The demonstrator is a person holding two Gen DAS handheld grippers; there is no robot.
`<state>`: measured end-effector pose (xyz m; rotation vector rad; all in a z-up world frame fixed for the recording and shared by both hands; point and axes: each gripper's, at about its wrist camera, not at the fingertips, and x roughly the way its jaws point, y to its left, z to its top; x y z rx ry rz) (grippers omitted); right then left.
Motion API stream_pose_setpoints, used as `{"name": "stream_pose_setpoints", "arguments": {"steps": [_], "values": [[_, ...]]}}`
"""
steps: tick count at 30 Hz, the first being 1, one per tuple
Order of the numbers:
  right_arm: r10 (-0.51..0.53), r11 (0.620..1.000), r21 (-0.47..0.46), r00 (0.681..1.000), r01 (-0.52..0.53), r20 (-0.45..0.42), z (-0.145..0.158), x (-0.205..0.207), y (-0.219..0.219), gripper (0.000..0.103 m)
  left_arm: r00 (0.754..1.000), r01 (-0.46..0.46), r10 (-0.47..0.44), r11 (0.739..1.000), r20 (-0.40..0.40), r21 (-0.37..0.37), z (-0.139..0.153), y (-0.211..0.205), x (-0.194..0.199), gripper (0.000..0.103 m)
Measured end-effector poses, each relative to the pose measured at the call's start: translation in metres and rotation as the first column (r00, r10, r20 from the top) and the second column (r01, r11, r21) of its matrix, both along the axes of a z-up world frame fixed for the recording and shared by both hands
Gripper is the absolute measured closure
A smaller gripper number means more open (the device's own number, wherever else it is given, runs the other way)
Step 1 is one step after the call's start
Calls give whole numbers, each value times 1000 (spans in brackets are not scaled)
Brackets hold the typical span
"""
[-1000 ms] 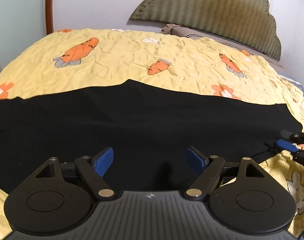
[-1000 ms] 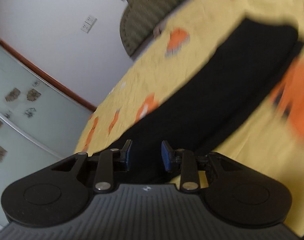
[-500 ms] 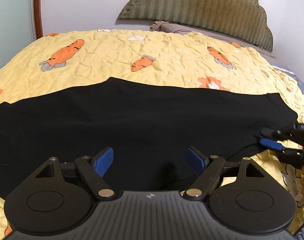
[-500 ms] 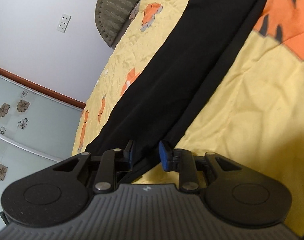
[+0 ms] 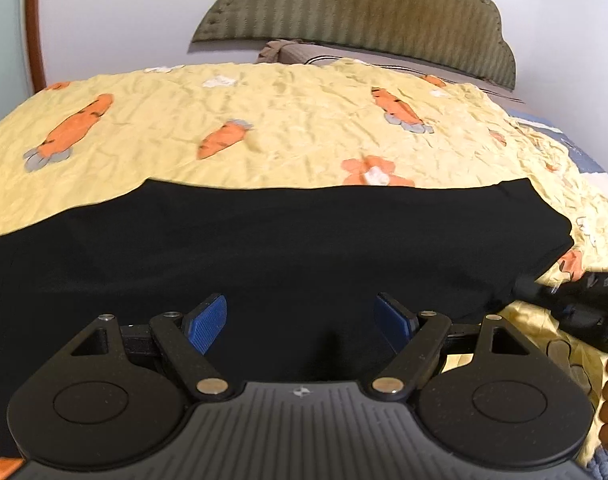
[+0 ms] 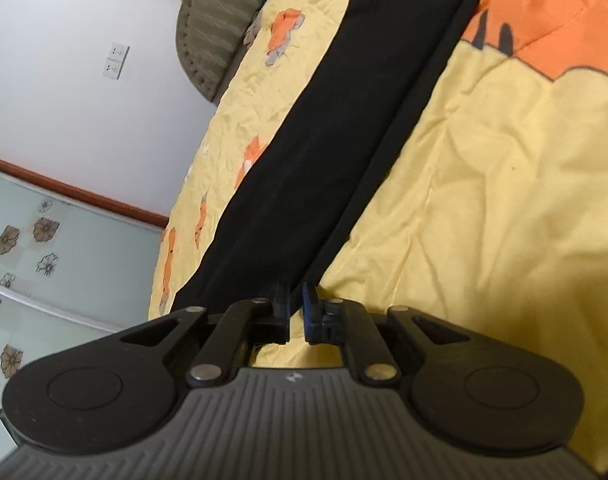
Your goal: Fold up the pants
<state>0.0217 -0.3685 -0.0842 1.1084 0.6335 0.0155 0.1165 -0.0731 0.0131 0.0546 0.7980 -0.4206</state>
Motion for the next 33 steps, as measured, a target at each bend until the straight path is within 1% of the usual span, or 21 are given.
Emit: {"name": "stream_pose_setpoints", "arguments": {"steps": [2, 4, 5, 6, 7, 8, 9, 10, 11, 12, 13, 15, 17, 19, 21, 23, 26, 27, 30, 31, 33], "values": [[5, 996, -90, 996, 3, 86, 18, 2, 5, 94, 1000, 8, -8, 1000, 2, 10, -4, -12, 6, 22], [21, 993, -115, 982, 1, 188, 27, 10, 9, 93, 999, 39, -38, 999, -22, 30, -11, -26, 13, 22], [18, 993, -115, 981, 4, 193, 26, 18, 9, 82, 997, 65, -62, 996, -47, 56, -17, -33, 16, 22], [13, 994, -105, 989, 3, 151, 19, 28, 7, 64, 994, 87, -80, 992, -76, 94, -24, -39, 18, 22], [4, 996, -94, 998, 2, 65, 9, 37, 5, 70, 992, 105, -94, 987, -87, 125, -29, -43, 16, 22], [8, 996, -83, 1000, -8, 4, -3, 43, 1, 80, 991, 121, -111, 980, -69, 157, -31, -46, 10, 22], [14, 997, -76, 1000, -14, 0, -7, 42, -2, 84, 991, 132, -126, 975, -45, 178, -29, -48, 4, 22], [25, 998, -63, 1000, -26, -8, -4, 38, -7, 80, 990, 143, -140, 972, -27, 186, -27, -50, 1, 22], [21, 998, -53, 1000, -20, 13, 5, 29, -15, 79, 988, 155, -155, 971, -15, 180, -22, -53, -1, 22], [-8, 997, -74, 998, 13, 63, 15, 17, -25, 76, 986, 164, -165, 973, -11, 163, -18, -56, 1, 22], [-57, 990, -122, 992, 70, 109, 27, 5, -39, 67, 986, 169, -169, 977, -11, 132, -13, -60, 4, 22], [-185, 952, -225, 976, 207, 117, 43, -12, -77, 59, 986, 168, -168, 982, -13, 80, -6, -69, 12, 22], [-331, 911, -237, 941, 336, 62, 42, -26, -122, 59, 988, 156, -156, 986, -14, 56, -4, -80, 20, 22], [-412, 884, -232, 911, 407, 26, 35, -37, -155, 59, 991, 135, -135, 990, 0, 44, -4, -91, 25, 22], [-441, 877, -223, 897, 426, -19, 24, -43, -172, 59, 993, 118, -118, 992, -1, 42, -5, -104, 34, 22], [-445, 884, -179, 895, 432, -38, 12, -42, -180, 61, 994, 107, -107, 993, 7, 41, -4, -117, 42, 22], [-442, 886, -158, 897, 436, 2, 6, -36, -185, 59, 995, 87, -89, 995, 37, 46, -2, -141, 52, 22], [-442, 886, -156, 897, 437, 2, 7, -32, -188, 59, 995, 83, -86, 995, 45, 61, -3, -150, 54, 22], [-431, 889, -164, 902, 427, 13, 5, -14, -191, 59, 995, 75, -84, 985, 55, 157, -17, -175, 61, 22], [-434, 889, -159, 901, 430, 8, 6, -15, -187, 59, 995, 88, -97, 976, 35, 197, -26, -182, 62, 22], [-435, 885, -174, 900, 432, 22, 10, -12, -191, 59, 993, 114, -116, 963, -4, 245, -43, -191, 59, 22]]}}
